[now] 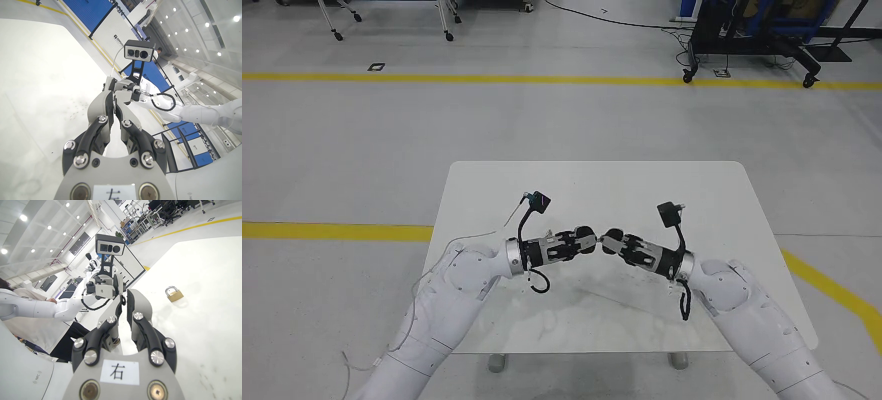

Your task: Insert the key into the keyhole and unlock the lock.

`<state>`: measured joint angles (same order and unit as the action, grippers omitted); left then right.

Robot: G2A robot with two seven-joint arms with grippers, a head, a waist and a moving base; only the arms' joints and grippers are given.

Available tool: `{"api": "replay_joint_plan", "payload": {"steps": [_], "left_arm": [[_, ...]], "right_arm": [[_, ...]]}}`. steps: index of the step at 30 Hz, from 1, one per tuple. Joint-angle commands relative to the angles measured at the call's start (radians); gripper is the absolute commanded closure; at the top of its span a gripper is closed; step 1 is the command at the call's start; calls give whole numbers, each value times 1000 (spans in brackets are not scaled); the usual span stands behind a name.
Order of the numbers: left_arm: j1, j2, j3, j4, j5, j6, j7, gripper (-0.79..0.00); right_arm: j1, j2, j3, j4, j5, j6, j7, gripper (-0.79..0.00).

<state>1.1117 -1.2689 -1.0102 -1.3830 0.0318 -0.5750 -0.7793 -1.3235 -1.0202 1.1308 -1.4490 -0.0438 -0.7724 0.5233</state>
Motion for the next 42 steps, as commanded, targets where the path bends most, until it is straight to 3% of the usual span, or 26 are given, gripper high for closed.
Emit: {"api": "replay_joint_plan", "payload": {"steps": [1,7,8,9,16,20,25,30,33,37,42], "left_arm": [[0,1,1,-1,0,0,2,0],[-3,1,0,4,-13,7,32,0],[-3,1,0,6,-12,6,39,-102],[-3,1,-1,8,-12,6,45,-770],[12,7,-15,-5,14,4,79,-785],[54,21,-85,-26,46,-21,157,-785],[177,58,-255,-122,310,-3,338,-785],[319,80,-361,-263,537,112,421,-785],[353,83,-353,-288,625,182,411,-785],[314,77,-293,-219,707,254,387,-782],[216,58,-190,-79,792,292,413,-650]], "right_arm": [[0,0,0,1,5,-6,9,0],[1,1,-2,0,23,-20,33,0],[1,0,-2,1,27,-23,33,0],[0,0,-2,1,31,-27,31,0],[-10,-2,16,14,62,-44,-15,0],[-18,-1,42,30,97,-59,-54,0],[-51,2,94,51,111,-94,-124,0],[-72,4,130,53,136,-120,-153,0],[-79,4,148,48,161,-133,-174,0],[-80,3,153,44,184,-129,-177,0],[-80,3,153,44,184,-129,-177,0]]}}
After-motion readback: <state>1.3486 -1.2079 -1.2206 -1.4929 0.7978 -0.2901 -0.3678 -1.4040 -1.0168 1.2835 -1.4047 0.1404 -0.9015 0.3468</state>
